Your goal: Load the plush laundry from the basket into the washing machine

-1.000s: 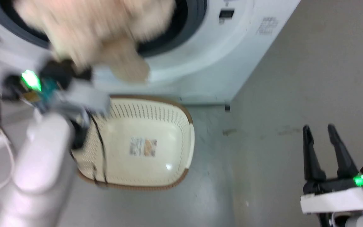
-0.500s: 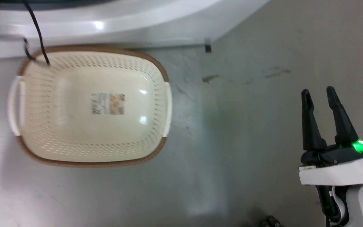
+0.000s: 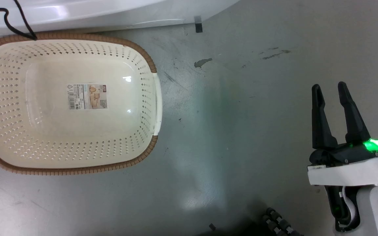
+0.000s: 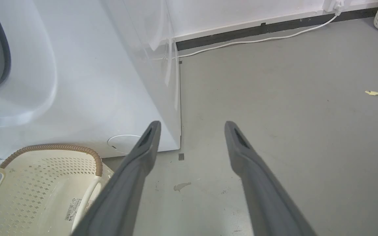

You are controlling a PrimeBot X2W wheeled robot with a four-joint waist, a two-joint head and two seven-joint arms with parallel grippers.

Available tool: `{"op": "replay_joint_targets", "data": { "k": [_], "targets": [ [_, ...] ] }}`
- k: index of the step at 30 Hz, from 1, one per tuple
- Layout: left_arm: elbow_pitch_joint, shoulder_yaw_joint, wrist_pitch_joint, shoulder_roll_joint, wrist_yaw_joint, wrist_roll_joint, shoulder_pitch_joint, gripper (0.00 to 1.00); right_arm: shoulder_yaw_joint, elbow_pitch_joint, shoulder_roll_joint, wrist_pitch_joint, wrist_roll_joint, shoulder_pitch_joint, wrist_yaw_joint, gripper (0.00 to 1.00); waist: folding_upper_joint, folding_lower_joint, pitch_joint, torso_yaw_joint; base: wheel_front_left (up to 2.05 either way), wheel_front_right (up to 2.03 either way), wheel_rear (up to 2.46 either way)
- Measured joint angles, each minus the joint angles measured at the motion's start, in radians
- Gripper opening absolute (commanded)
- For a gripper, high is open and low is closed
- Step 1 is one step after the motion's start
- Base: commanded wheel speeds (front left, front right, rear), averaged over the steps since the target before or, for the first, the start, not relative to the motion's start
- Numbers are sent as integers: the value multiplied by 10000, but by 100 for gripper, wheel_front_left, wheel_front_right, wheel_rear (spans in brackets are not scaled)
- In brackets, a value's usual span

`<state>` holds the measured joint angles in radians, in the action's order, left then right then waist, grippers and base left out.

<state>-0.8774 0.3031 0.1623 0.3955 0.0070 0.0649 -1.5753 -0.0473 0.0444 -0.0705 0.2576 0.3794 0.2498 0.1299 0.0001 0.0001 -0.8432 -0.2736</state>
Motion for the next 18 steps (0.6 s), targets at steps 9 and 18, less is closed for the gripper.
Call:
{"op": "replay_joint_targets", "data": {
  "k": [9, 18],
  "targets": [
    [-943, -2, -976, -441, 171, 376, 63, 100, 228, -15, -31, 0, -27, 105, 0, 100, 0, -1, 361, 262, 0, 0, 0],
    [-1465, -178, -3591, -1177, -372, 1294, 3194, 100, 472, -142, -111, 0, -591, -783, 0, 100, 0, -3, 2475, 853, 0, 0, 0]
  ]
}}
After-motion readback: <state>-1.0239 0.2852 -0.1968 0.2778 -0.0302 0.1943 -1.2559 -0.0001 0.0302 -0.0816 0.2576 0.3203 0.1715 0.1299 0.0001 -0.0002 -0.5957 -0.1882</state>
